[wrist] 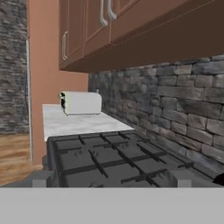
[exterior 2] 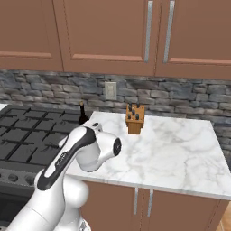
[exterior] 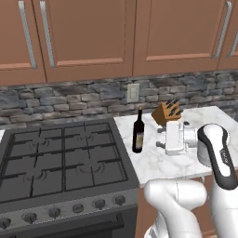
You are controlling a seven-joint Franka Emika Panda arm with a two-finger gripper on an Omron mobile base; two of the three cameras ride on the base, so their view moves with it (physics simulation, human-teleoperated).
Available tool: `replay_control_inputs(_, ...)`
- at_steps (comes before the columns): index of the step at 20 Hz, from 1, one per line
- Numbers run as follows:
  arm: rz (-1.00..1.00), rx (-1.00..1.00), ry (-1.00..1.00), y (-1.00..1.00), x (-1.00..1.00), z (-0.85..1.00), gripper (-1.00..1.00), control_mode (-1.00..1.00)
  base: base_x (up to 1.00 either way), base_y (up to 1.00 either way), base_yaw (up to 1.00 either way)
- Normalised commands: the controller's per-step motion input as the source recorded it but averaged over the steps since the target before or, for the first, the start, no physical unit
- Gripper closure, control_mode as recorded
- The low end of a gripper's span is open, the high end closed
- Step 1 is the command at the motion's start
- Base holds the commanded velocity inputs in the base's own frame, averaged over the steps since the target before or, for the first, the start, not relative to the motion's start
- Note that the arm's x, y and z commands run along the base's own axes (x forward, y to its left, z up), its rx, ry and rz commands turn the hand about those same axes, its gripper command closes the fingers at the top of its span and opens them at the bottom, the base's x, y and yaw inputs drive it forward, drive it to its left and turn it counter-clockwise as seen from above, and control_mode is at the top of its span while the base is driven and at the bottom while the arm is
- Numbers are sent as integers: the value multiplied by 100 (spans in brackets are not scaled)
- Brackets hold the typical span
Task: Place the drinks on the dining counter in a tight cluster.
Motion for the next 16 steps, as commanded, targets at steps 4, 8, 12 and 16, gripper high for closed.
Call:
replay_control_inputs(4, -5, 0, 0, -11, 41, 5, -100, -100, 0, 0, 0)
replay_control_inputs(8, -2, 0, 0, -3, 48, 4, -100, -100, 0, 0, 0)
replay_control_inputs(12, 0, 0, 0, -17, 33, 7, -100, -100, 0, 0, 0)
replay_control_inputs(16, 0, 0, 1, -15, 29, 7, -100, -100, 0, 0, 0)
